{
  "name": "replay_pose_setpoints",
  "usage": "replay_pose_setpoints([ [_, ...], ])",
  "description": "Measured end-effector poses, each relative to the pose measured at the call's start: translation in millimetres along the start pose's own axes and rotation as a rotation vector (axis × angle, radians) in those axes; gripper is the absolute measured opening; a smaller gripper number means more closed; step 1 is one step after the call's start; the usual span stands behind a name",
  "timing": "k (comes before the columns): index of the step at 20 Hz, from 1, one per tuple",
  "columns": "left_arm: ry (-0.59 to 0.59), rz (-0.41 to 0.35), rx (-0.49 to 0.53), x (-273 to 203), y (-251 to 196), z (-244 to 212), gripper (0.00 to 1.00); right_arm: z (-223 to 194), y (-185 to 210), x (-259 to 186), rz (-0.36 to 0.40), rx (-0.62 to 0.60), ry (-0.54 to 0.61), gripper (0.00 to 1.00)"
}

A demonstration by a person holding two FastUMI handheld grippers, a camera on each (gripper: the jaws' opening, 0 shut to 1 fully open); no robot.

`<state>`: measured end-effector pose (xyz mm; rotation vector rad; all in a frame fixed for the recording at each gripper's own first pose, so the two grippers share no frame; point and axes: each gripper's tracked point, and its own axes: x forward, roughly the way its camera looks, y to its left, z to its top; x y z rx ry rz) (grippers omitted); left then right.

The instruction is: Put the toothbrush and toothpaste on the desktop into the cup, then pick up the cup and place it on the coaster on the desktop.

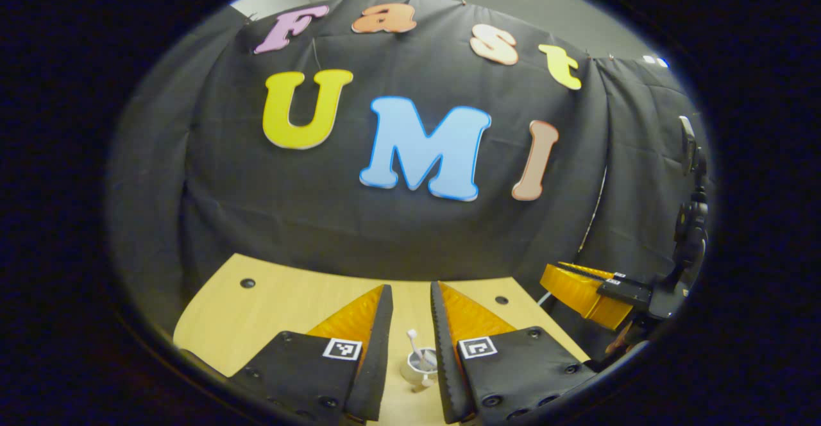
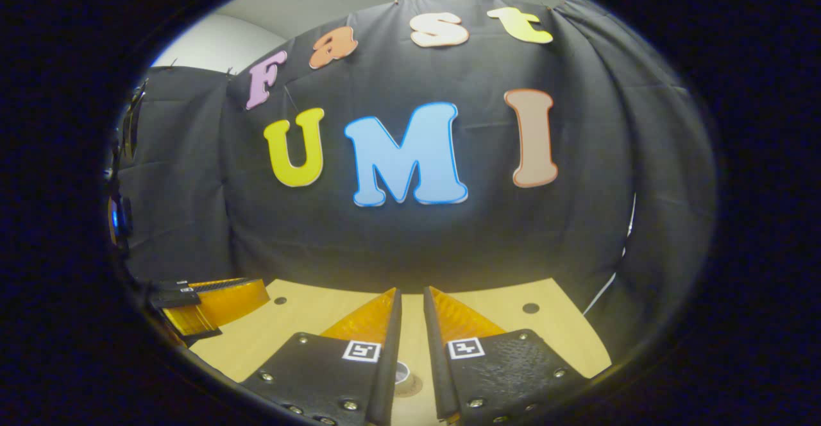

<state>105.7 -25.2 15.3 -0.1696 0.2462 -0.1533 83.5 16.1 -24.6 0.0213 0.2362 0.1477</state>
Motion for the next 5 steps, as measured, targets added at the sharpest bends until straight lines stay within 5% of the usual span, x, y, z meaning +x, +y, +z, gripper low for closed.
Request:
replay_pose_setpoints([
  [5, -0.185, 0.033, 0.149, -21.8, 20.3, 40.2, 0.4, 61.8, 3.9, -9.9, 0.009, 0.069, -0.147, 0.23],
])
